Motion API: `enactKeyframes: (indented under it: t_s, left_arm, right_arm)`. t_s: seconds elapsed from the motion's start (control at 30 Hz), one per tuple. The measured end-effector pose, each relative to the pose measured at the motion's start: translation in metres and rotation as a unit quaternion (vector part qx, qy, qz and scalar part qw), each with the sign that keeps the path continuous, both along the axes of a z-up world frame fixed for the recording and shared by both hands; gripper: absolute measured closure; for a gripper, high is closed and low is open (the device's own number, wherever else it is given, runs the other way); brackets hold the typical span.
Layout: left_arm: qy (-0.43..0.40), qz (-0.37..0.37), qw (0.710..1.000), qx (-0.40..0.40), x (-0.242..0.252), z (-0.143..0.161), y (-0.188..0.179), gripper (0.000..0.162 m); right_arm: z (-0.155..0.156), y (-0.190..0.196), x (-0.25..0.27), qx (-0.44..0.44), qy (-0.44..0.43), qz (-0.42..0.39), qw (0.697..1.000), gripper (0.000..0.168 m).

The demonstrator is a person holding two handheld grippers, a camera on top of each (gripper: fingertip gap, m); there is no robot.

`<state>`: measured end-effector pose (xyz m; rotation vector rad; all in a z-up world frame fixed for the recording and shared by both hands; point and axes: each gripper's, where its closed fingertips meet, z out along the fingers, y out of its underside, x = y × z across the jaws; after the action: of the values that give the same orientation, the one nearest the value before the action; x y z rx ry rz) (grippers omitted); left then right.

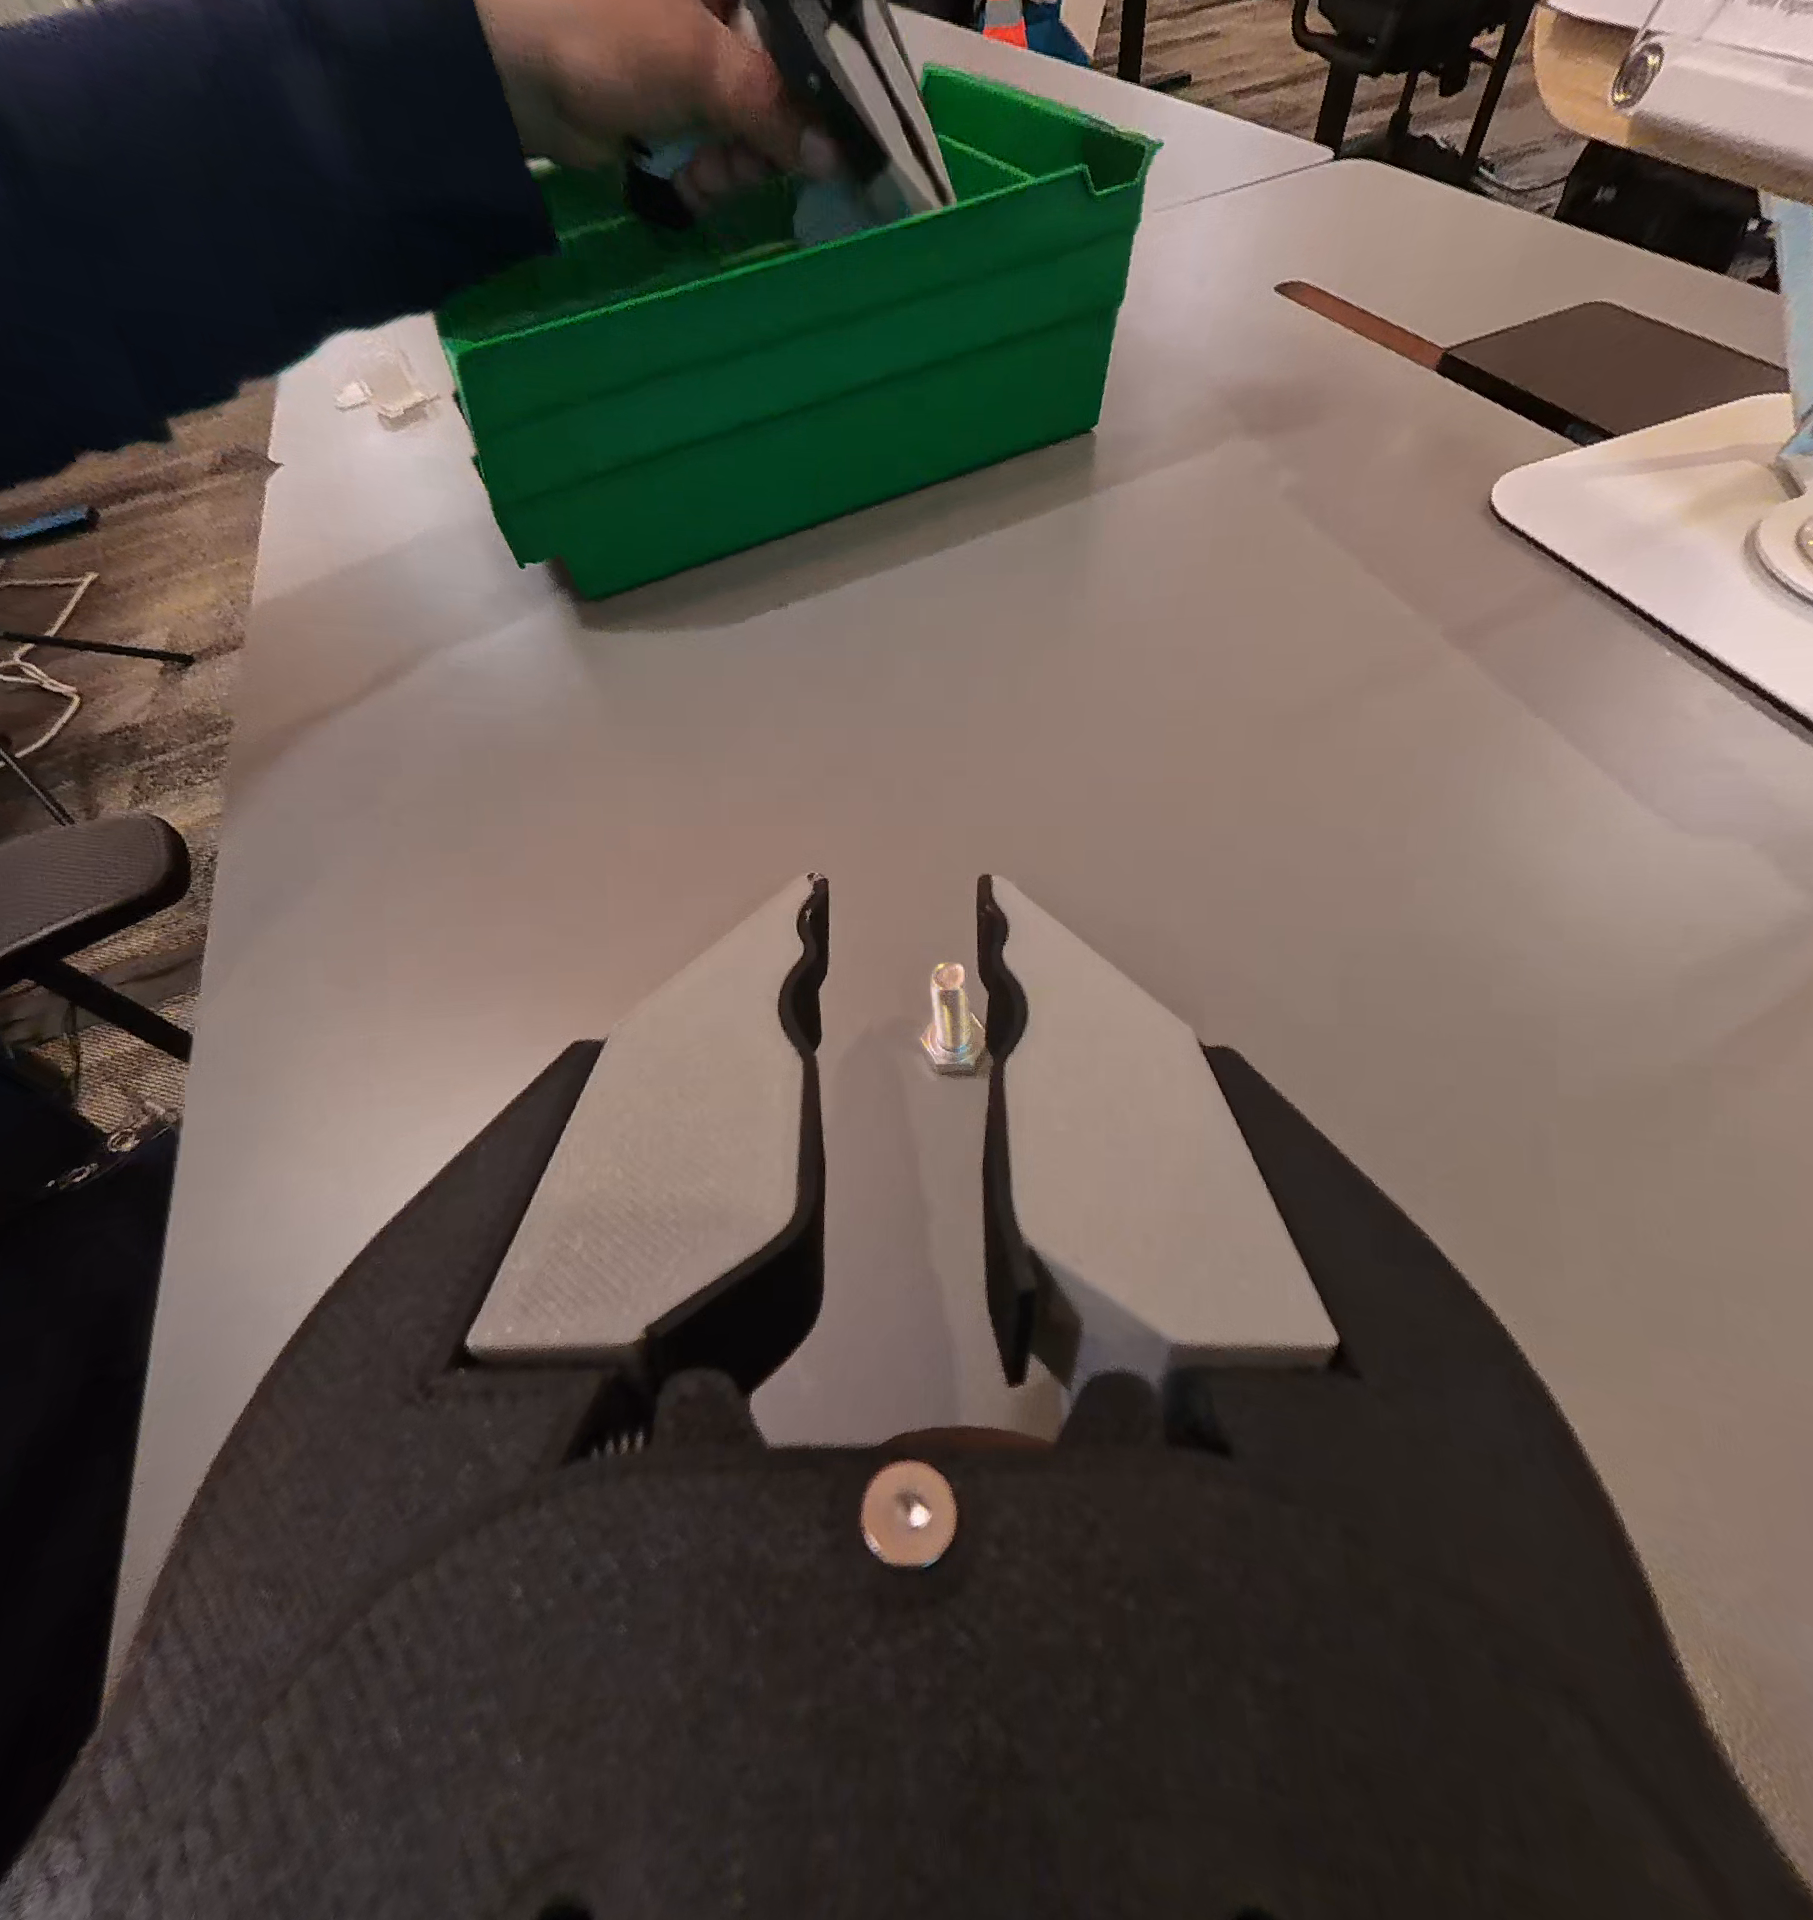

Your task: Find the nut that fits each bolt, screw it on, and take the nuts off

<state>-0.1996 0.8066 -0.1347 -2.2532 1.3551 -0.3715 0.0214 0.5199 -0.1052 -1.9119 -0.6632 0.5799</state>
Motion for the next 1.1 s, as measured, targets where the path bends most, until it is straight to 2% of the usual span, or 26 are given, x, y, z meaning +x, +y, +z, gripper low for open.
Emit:
enactKeyframes:
  t_s: [0.1,0.23,0.37,0.43,0.5,0.6,0.7,0.77,0.83,0.87,0.93,1.1]
  left_arm:
    - [-0.047,0.004,0.999,-0.008,-0.007,0.031,-0.008,0.162]
    - [-0.126,-0.023,0.990,-0.065,-0.011,0.060,-0.033,0.162]
    - [-0.208,-0.043,0.970,-0.120,-0.016,0.076,-0.051,0.162]
    - [-0.263,-0.066,0.950,-0.155,-0.013,0.089,-0.065,0.162]
    - [-0.302,-0.126,0.931,-0.161,-0.008,0.105,-0.088,0.162]
    - [-0.332,-0.273,0.897,-0.105,-0.004,0.129,-0.140,0.162]
    - [-0.324,-0.348,0.878,-0.057,-0.004,0.137,-0.168,0.162]
    - [-0.291,-0.298,0.909,-0.003,0.002,0.130,-0.143,0.162]
    - [-0.217,-0.198,0.955,0.036,-0.001,0.109,-0.096,0.162]
    - [-0.188,-0.160,0.968,0.040,-0.003,0.100,-0.079,0.156]
    - [-0.156,-0.112,0.980,0.052,-0.004,0.086,-0.055,0.153]
    - [-0.039,-0.065,0.995,0.064,-0.004,0.041,-0.020,0.142]
  right_arm:
    - [0.002,-0.001,-0.002,0.003,-0.001,0.003,1.000,0.143]
    - [0.000,-0.003,-0.005,0.003,-0.007,0.008,1.000,0.143]
    - [-0.004,-0.003,-0.007,0.000,-0.020,0.008,1.000,0.143]
    - [-0.005,-0.003,-0.008,0.000,-0.020,0.008,1.000,0.143]
    - [-0.004,-0.003,-0.009,0.002,-0.019,0.009,1.000,0.143]
    - [-0.006,-0.003,-0.010,0.000,-0.022,0.011,1.000,0.143]
    - [-0.008,-0.003,-0.012,-0.001,-0.028,0.013,1.000,0.143]
    - [-0.009,-0.004,-0.013,0.000,-0.033,0.014,0.999,0.143]
    - [-0.010,-0.004,-0.013,0.000,-0.038,0.015,0.999,0.143]
    - [-0.011,-0.004,-0.013,0.000,-0.041,0.015,0.999,0.143]
    - [-0.013,-0.004,-0.013,-0.001,-0.046,0.015,0.999,0.143]
    - [-0.020,-0.002,-0.011,-0.008,-0.056,0.013,0.998,0.143]
